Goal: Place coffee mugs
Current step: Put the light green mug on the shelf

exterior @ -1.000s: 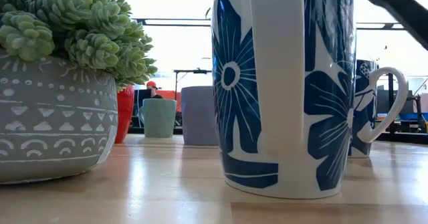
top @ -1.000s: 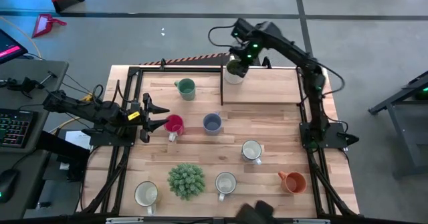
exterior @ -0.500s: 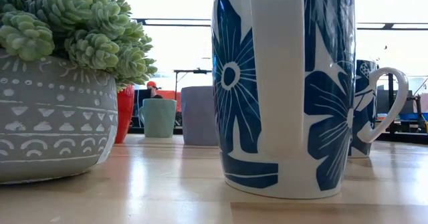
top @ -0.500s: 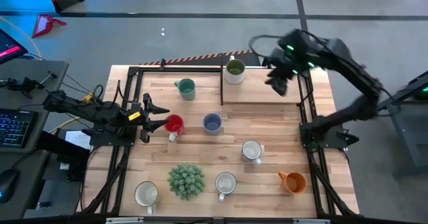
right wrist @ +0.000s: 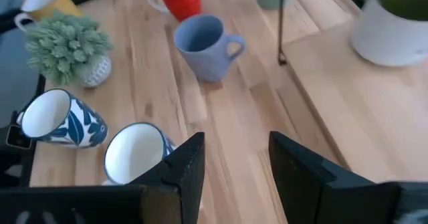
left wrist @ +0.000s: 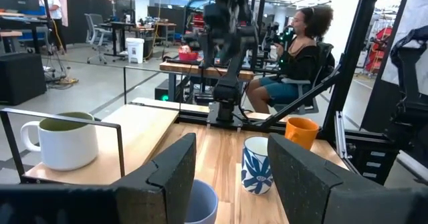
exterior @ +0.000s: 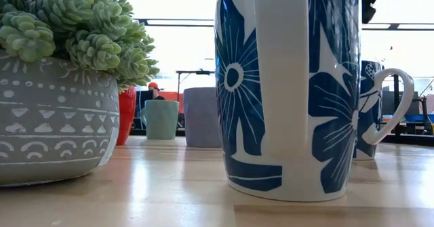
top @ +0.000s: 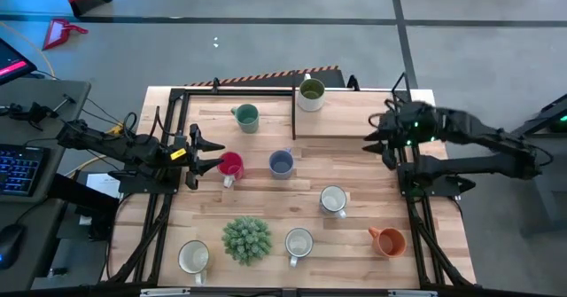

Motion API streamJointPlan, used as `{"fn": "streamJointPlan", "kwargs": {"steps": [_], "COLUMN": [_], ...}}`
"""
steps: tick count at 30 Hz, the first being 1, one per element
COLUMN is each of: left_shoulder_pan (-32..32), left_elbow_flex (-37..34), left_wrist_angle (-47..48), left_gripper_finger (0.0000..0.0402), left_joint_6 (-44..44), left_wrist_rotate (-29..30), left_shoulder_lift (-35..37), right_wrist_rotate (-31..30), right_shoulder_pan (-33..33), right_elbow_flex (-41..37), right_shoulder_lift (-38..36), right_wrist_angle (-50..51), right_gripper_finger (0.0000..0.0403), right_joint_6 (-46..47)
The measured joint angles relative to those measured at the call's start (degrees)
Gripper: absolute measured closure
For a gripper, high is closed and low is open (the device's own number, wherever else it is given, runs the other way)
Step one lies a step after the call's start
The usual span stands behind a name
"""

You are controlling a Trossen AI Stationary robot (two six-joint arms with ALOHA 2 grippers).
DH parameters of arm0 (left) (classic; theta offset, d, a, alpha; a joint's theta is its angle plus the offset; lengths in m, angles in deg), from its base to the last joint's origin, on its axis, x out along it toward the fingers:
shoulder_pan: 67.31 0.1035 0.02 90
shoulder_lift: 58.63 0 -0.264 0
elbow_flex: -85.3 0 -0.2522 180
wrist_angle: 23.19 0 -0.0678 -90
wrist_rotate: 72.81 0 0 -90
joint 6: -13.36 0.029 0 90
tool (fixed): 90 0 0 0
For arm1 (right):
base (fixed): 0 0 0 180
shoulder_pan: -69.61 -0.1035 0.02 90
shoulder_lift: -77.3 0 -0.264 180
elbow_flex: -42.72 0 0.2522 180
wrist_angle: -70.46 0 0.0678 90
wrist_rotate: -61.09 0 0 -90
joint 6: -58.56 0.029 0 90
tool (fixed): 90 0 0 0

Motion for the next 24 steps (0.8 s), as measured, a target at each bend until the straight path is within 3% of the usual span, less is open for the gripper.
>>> {"fn": "streamJointPlan", "kwargs": {"steps": [8, 14, 18, 22, 24], "left_shoulder_pan": [0.01, 0.01, 0.01, 0.01, 0.14], "left_elbow_flex": [0.00, 0.00, 0.00, 0.01, 1.03], "left_wrist_angle": [0.00, -0.45, -8.31, -16.61, -16.11], "left_gripper_finger": [0.0227, 0.0227, 0.0227, 0.0227, 0.0227], "left_joint_6": [-0.04, -0.04, -3.42, 1.74, 2.48], "left_wrist_rotate": [-0.02, 0.55, 7.07, 10.87, 11.95], "left_shoulder_lift": [-0.07, -0.07, -1.71, -4.33, -5.57], "right_wrist_rotate": [1.05, 1.26, -0.27, -0.29, -0.29], "right_shoulder_pan": [-5.83, -9.56, -10.71, -10.69, -10.69], "right_elbow_flex": [-20.76, -26.72, -25.46, -23.60, -23.15], "right_shoulder_lift": [-4.70, -2.97, -2.31, -2.43, -2.38], "right_wrist_angle": [-29.62, -49.72, -51.19, -51.26, -50.44], "right_gripper_finger": [0.0258, 0.0258, 0.0258, 0.0258, 0.0258], "right_joint_6": [3.27, 7.31, 7.52, 7.14, 7.16]}}
